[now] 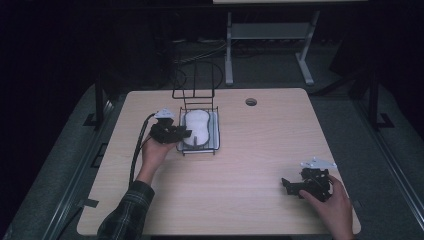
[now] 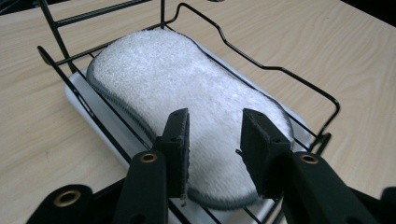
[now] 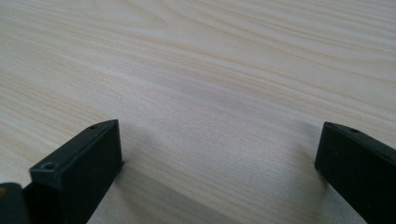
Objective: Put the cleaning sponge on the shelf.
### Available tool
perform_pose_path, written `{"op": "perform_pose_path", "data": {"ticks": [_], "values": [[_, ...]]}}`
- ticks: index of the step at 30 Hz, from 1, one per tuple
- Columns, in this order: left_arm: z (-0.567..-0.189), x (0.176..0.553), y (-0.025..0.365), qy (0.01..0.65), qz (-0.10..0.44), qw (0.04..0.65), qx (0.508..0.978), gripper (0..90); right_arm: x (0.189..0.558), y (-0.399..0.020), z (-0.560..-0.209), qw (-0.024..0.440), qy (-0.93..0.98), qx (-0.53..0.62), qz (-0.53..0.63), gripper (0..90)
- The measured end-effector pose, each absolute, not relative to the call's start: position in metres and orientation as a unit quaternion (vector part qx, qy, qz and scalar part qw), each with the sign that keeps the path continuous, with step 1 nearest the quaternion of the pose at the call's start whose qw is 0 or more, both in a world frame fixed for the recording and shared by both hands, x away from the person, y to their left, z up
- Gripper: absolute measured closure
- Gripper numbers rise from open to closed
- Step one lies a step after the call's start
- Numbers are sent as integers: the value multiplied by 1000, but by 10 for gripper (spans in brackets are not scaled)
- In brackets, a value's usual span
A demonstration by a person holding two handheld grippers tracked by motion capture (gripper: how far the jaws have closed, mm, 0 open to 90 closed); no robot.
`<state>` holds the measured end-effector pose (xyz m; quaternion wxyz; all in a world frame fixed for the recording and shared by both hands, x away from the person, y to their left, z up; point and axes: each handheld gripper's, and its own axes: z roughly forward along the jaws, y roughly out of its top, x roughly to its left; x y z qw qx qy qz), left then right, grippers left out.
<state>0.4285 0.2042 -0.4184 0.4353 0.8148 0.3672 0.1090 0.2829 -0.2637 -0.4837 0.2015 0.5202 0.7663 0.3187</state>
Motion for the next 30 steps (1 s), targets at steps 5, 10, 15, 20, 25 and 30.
{"op": "perform_pose_path", "data": {"ticks": [5,10,15,20,25,30], "values": [[-413,417,214,368,116,433,815,590,283,-264,-484,201,766,520,319,2],[-406,404,223,370,116,428,816,563,283,-264,-484,202,766,520,319,2],[-401,389,231,370,124,412,823,488,283,-264,-484,201,766,520,319,2],[-400,372,239,367,124,407,827,427,283,-264,-484,201,766,521,319,2],[-400,357,245,368,127,401,829,353,283,-264,-484,201,766,520,319,2],[-405,334,258,376,142,389,829,278,283,-264,-484,201,766,520,319,2]]}}
